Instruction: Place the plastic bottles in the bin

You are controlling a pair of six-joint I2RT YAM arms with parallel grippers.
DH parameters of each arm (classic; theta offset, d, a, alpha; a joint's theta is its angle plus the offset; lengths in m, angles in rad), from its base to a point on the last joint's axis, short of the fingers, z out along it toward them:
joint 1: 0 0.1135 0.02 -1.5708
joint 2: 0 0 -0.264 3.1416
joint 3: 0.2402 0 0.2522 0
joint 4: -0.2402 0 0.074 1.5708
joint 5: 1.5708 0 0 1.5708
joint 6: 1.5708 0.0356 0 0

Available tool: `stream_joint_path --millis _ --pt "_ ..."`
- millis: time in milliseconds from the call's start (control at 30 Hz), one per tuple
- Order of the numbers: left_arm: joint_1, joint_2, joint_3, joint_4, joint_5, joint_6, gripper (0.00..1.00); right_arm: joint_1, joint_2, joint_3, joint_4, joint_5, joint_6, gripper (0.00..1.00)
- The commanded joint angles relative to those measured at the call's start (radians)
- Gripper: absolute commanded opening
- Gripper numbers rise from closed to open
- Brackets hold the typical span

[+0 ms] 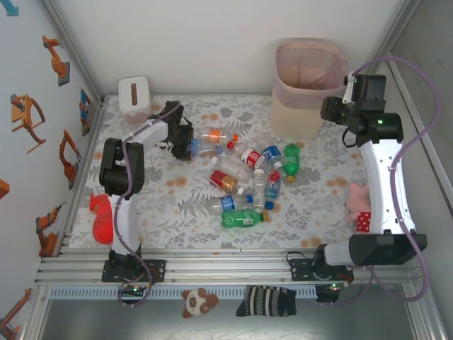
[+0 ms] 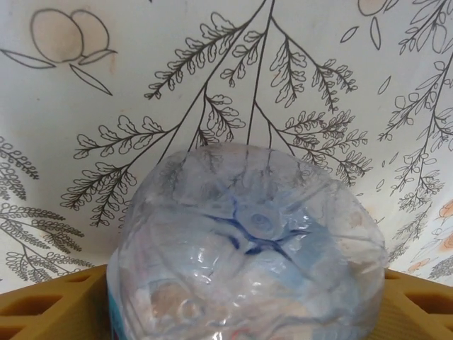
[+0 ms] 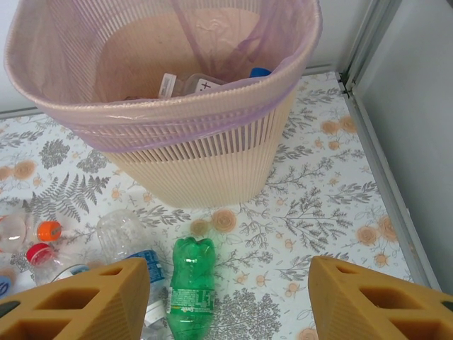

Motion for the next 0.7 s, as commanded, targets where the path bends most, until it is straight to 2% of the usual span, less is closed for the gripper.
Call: stream_joint_path --millis 0,467,667 --pt "0.005 -0.011 -0.014 -0.065 0.022 -0.060 0.73 -0.006 -0.037 -0.007 0.003 0.017 0.017 0.60" --pt "0.003 -0.213 -0.153 0.001 0.004 -0.004 0.66 -0.007 -0.072 -0.007 0.011 -0.035 0.049 0.58" --pt "0.007 -0.332 -0.196 0.049 0.000 0.164 0.66 -0.005 -0.076 -0.022 0.042 -0.179 0.059 0.58"
